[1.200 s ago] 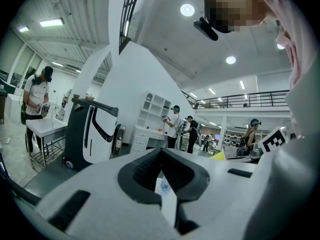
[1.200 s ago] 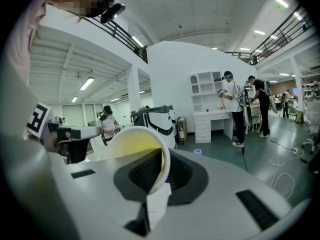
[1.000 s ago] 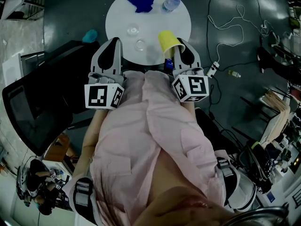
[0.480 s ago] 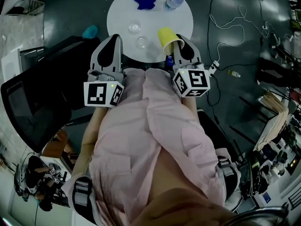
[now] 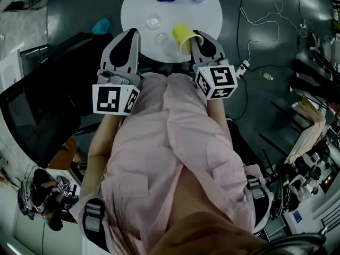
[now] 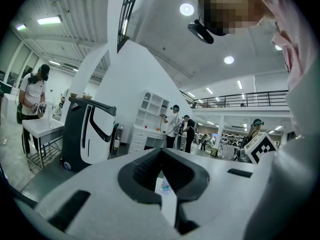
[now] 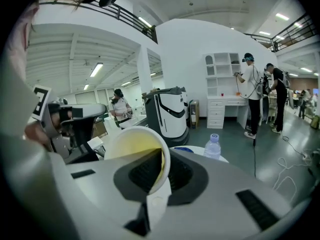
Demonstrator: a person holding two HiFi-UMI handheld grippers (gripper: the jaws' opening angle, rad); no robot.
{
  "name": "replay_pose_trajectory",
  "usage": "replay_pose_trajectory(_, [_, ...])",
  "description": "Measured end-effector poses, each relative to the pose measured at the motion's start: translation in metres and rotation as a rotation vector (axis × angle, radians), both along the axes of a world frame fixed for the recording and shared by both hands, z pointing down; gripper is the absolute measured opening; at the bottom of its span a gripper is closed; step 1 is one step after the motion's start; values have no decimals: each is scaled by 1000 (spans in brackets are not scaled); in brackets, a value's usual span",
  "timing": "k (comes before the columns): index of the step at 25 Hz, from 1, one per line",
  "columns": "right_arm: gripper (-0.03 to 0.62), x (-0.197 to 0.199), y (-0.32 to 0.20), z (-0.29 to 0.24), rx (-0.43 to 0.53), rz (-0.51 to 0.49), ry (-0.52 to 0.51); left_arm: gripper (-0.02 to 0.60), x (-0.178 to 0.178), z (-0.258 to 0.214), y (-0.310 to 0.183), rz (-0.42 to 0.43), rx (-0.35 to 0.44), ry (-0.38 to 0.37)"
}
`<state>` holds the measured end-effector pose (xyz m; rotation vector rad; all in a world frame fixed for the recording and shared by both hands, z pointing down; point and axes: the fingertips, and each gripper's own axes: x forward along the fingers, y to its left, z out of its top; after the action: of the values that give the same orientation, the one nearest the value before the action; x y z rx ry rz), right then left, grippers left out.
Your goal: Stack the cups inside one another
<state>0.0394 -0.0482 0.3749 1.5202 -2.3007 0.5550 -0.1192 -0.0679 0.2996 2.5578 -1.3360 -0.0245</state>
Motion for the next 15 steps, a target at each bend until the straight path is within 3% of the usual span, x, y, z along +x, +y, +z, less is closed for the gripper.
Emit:
replay_pose_trajectory(8, [37, -11, -1, 29, -98, -61, 55, 15, 19, 10, 6, 54, -36, 24])
replay_pose_trajectory(15, [37, -11, -3, 53, -180, -89, 81, 15, 28, 25, 6, 64, -123, 109])
